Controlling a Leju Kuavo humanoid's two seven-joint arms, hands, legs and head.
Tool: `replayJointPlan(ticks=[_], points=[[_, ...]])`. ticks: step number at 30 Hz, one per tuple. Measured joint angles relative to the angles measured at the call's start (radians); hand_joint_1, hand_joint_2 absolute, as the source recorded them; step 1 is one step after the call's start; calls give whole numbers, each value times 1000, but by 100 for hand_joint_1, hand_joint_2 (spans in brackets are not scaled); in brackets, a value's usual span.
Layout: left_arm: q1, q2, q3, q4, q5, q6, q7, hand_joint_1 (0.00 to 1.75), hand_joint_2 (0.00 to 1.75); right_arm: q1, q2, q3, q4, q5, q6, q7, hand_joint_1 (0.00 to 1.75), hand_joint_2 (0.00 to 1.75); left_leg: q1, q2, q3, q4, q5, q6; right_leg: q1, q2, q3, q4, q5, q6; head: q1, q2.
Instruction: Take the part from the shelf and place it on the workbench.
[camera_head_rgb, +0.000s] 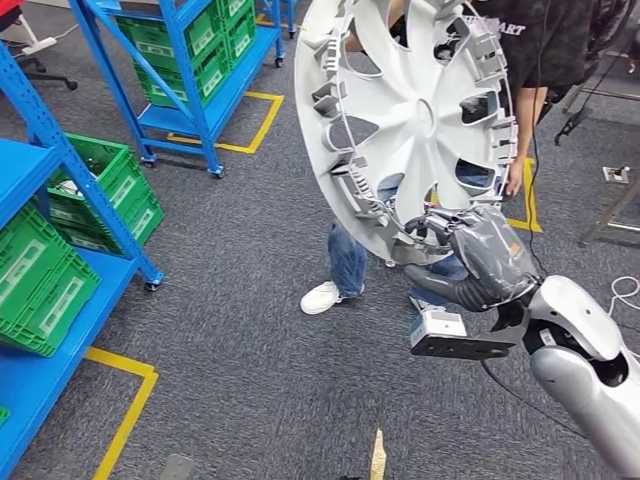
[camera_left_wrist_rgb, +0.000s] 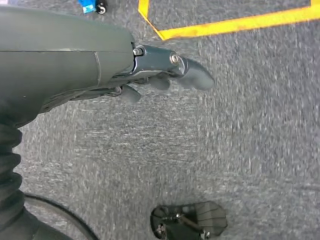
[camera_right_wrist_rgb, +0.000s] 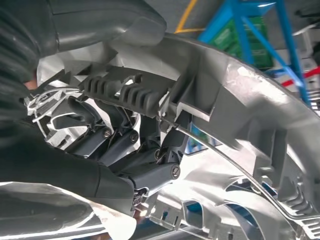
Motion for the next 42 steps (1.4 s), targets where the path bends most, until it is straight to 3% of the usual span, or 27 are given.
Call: replayJointPlan(ticks=[1, 2, 3, 5, 7, 9, 11, 13, 14, 15, 16, 18, 20, 22, 24, 26, 28, 30, 31, 32, 35, 37, 39, 41, 42], points=[[0, 0, 0, 0, 1, 0, 0, 0, 175, 2, 0, 0, 0, 0, 0, 0, 175, 175, 0, 10, 1, 0, -1, 0, -1, -3, 0, -1, 12, 1, 1, 0], [0, 0, 0, 0, 1, 0, 0, 0, 175, 3, 0, 0, 0, 0, -1, 0, 175, 175, 0, 20, 2, 0, -3, -2, -1, -9, 21, -42, 39, 2, 1, 0], [0, 0, 0, 0, 1, 0, 0, 0, 175, 3, 0, 0, 0, 0, -1, 0, 175, 175, 0, 29, 5, 0, -5, -4, -1, -21, 58, -112, 73, 1, 2, 0], [-1, 0, -1, 0, 1, 0, 0, 0, 175, 2, 0, 0, 0, 0, -1, 0, 175, 175, -5, 44, 8, 2, -11, -12, 7, -52, 129, -235, 110, -6, 2, 0], [-1, 0, -1, 0, 1, 0, 0, 0, 175, 2, 0, -1, 0, 0, -3, 0, 175, 175, -9, 58, 9, 3, -12, -20, 15, -59, 150, -273, 112, -17, 2, 0], [-2, -1, -1, 0, 1, 0, 0, 0, 175, 3, 0, -2, -1, 0, -4, 1, 175, 175, -7, 67, 11, 4, -16, -28, 13, -40, 148, -277, 117, -29, 2, 0], [-3, -1, -2, 0, 1, 0, 0, 0, 175, 1, 0, -4, -1, 0, -4, 1, 175, 175, -3, 37, -4, 47, -48, -37, 9, -25, 151, -283, 120, -41, -2, 0], [-2, -1, -2, 0, 1, 0, 0, 0, 175, 1, 0, -5, -1, 0, -5, 1, 175, 175, -1, -1, -56, 166, -109, -42, 7, -10, 154, -285, 121, -48, -6, 0], [0, -1, -2, 0, 1, 0, 0, 0, 175, 2, 0, -4, -1, 0, -5, 1, 175, 175, -1, -7, -86, 232, -134, -44, 7, 0, 154, -285, 120, -49, -6, 0], [2, -1, -2, 0, 1, 0, 0, 0, 175, 2, 0, -4, -1, 0, -5, 1, 175, 175, -1, -9, -108, 277, -145, -44, 8, 11, 154, -284, 121, -50, -7, 0], [4, -1, -2, 0, 1, 0, 0, 0, 175, 3, 0, -4, -1, 0, -5, 1, 175, 175, -1, -9, -115, 287, -136, -44, 8, 23, 154, -283, 121, -50, -7, 0], [4, -1, -2, 0, 1, 0, 0, 0, 175, 3, 0, -4, -1, 0, -5, 1, 175, 175, 1, -20, -79, 200, -70, -41, 7, 45, 155, -280, 120, -49, -7, 0], [3, 0, -2, 0, 1, 0, 0, 0, 175, 2, 0, -4, -1, 0, -5, 1, 175, 175, 6, -58, -26, 75, -17, -38, 7, 65, 150, -271, 118, -43, -7, 0], [3, 0, -2, 0, 1, 0, 0, 0, 175, 1, 0, -5, -1, 0, -5, 1, 175, 175, 7, -81, -5, 24, -10, -34, 5, 82, 140, -267, 121, -31, -7, 0], [2, 0, -2, 0, 2, 0, 0, 0, 175, 3, 0, -6, -1, 0, -5, 1, 175, 175, 4, -66, -4, 16, -7, -26, 0, 92, 131, -269, 125, -18, -7, 0], [0, 0, -2, 0, 3, 0, 0, 0, 175, 6, -1, -8, -1, -1, -7, 0, 175, 175, 5, -47, -1, 9, -1, -13, 1, 60, 111, -241, 106, -8, -3, 0], [1, 0, -2, 0, 4, 0, -1, 0, 175, 9, -1, -12, -1, -3, -9, 0, 175, 175, 4, -28, -1, 6, 0, -6, 2, 14, 61, -135, 49, -2, 1, 0], [4, 0, -2, 0, 5, 0, -1, 0, 175, 14, -1, -15, -1, -4, -11, 0, 175, 175, 2, -6, -1, 6, -1, -4, 1, 0, 3, -13, 4, 4, 2, 0], [4, 0, -2, 0, 5, 0, -1, 0, 175, 17, -1, -16, -1, -3, -12, 0, 175, 175, 2, 5, -1, 6, -2, -3, 1, -1, -6, 7, 4, 5, 3, 0], [4, 0, -2, 0, 6, 0, -1, 0, 175, 18, -1, -18, -1, -3, -12, 0, 175, 175, 2, 16, 0, 6, -3, -4, 1, -3, 5, -12, 22, 5, 3, 0], [2, 0, -2, 0, 6, 0, -1, 0, 175, 18, -1, -23, -1, -4, -12, 0, 175, 175, -1, 42, 4, 8, -10, -11, 6, -49, 110, -202, 98, -2, 5, 0], [3, 0, -2, 0, 6, 0, -2, 0, 175, 18, -2, -26, -2, -4, -14, 0, 175, 175, -5, 57, 6, 9, -14, -20, 15, -69, 147, -267, 107, -15, 4, 0], [2, -1, -3, 0, 6, 0, -3, 0, 175, 18, -5, -32, -3, -5, -16, 0, 175, 175, -6, 72, 9, 7, -17, -29, 17, -52, 149, -271, 108, -29, 3, 0], [1, -2, -4, 0, 6, 0, -3, 0, 175, 18, -7, -39, -6, -5, -17, 0, 175, 175, -2, 49, 5, 30, -37, -39, 13, -34, 152, -276, 111, -41, 1, 0], [0, -3, -4, 0, 6, 0, -4, 0, 175, 17, -8, -41, -8, -6, -17, 0, 175, 175, -1, 29, -10, 67, -61, -43, 11, -26, 155, -278, 112, -47, -1, 0]])
